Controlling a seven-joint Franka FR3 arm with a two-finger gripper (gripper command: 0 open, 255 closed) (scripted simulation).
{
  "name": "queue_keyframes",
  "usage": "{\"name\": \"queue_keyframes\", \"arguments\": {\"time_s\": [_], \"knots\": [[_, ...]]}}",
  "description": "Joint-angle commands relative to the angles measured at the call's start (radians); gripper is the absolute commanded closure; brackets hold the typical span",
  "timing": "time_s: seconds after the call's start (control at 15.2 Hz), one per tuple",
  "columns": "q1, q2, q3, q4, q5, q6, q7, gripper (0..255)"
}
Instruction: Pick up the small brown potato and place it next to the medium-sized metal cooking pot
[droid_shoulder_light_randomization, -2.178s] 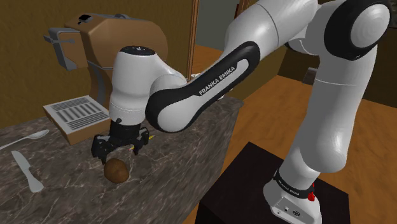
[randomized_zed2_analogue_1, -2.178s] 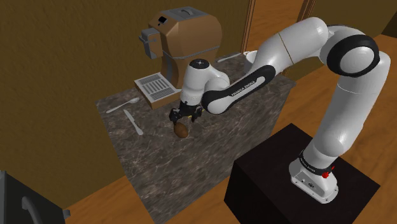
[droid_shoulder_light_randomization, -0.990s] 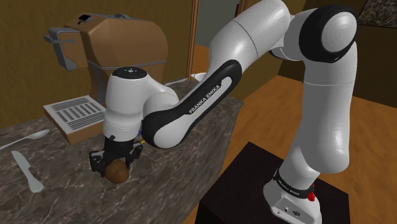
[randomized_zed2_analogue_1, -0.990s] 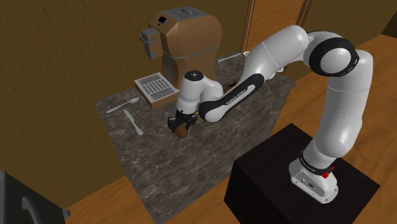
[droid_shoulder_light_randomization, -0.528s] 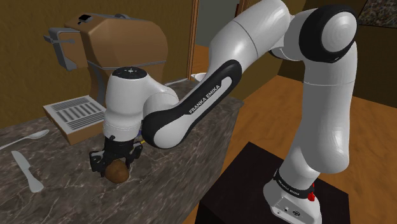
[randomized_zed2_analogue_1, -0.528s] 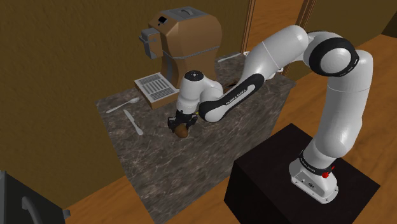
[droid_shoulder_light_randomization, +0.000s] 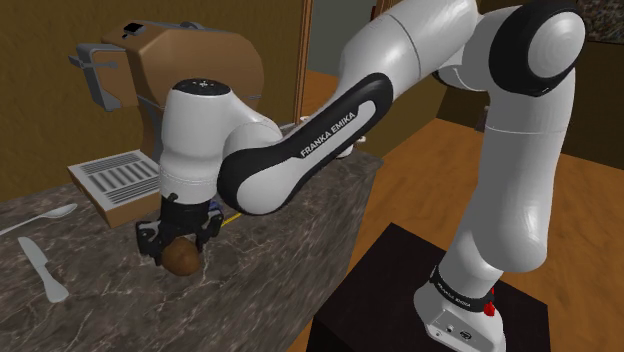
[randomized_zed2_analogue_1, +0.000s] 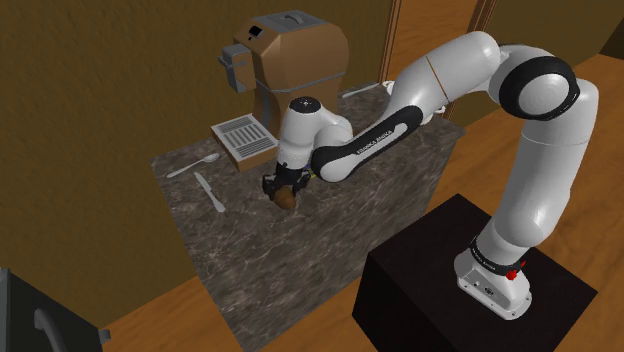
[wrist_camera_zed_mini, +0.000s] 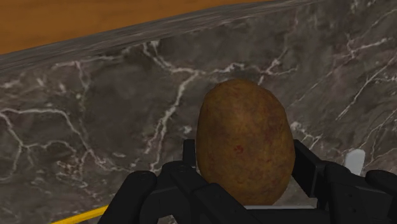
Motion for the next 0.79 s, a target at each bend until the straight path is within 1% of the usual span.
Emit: {"name": "queue_keyframes", "arguments": {"time_s": [0.0, 0.73], "knots": [[-0.005, -0.014, 0.007, 0.012, 0.015, -0.023, -0.01, 255], [-0.029, -0.091, 0.037, 0.076, 0.096, -0.149, -0.065, 255]]}}
